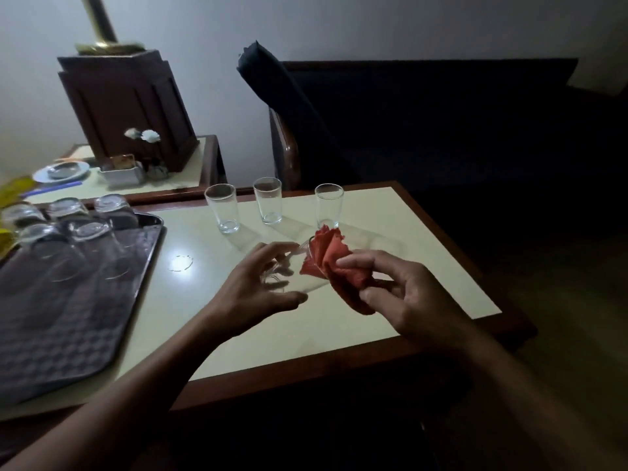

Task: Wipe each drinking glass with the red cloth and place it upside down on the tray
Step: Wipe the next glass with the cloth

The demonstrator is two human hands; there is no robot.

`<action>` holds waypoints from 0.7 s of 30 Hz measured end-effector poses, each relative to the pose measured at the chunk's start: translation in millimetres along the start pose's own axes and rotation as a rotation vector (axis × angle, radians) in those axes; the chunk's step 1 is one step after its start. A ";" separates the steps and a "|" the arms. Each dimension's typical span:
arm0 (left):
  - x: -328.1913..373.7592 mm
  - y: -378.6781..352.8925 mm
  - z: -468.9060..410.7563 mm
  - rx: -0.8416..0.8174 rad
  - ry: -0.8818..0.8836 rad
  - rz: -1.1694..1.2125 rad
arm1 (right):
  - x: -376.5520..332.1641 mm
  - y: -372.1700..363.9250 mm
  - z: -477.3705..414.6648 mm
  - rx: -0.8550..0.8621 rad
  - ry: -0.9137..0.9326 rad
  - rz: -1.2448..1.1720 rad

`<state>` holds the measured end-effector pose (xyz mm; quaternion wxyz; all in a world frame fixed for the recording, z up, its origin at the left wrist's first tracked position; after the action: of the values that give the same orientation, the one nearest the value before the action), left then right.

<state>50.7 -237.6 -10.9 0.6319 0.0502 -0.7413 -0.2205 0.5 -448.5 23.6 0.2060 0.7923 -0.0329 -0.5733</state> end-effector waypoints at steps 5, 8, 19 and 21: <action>-2.6 41.9 49.1 -0.094 0.088 0.073 | -47.9 -43.6 -1.1 -0.155 0.129 0.140; 2.8 55.2 78.2 -0.160 0.120 0.182 | -73.5 -62.2 -2.2 -0.076 0.217 0.160; -15.8 95.6 146.7 0.082 0.342 0.693 | -132.1 -117.8 29.3 -0.011 0.716 0.422; -17.3 84.8 157.9 -0.031 0.439 0.675 | -135.3 -141.7 42.9 -0.150 0.897 0.591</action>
<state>-80.0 -113.8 -10.1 0.8128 -0.1595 -0.5603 0.0043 -111.2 -292.5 82.1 0.4082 0.8994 -0.1222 -0.0973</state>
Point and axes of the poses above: each hand's wrist, its own z-axis away from the middle knuckle, its own y-axis out of the back of the hand, x = y × z, the point moved 9 cm from there along -z, towards the middle knuckle, and after that the axes turned 5 degrees about y, right-handed, at the moved point
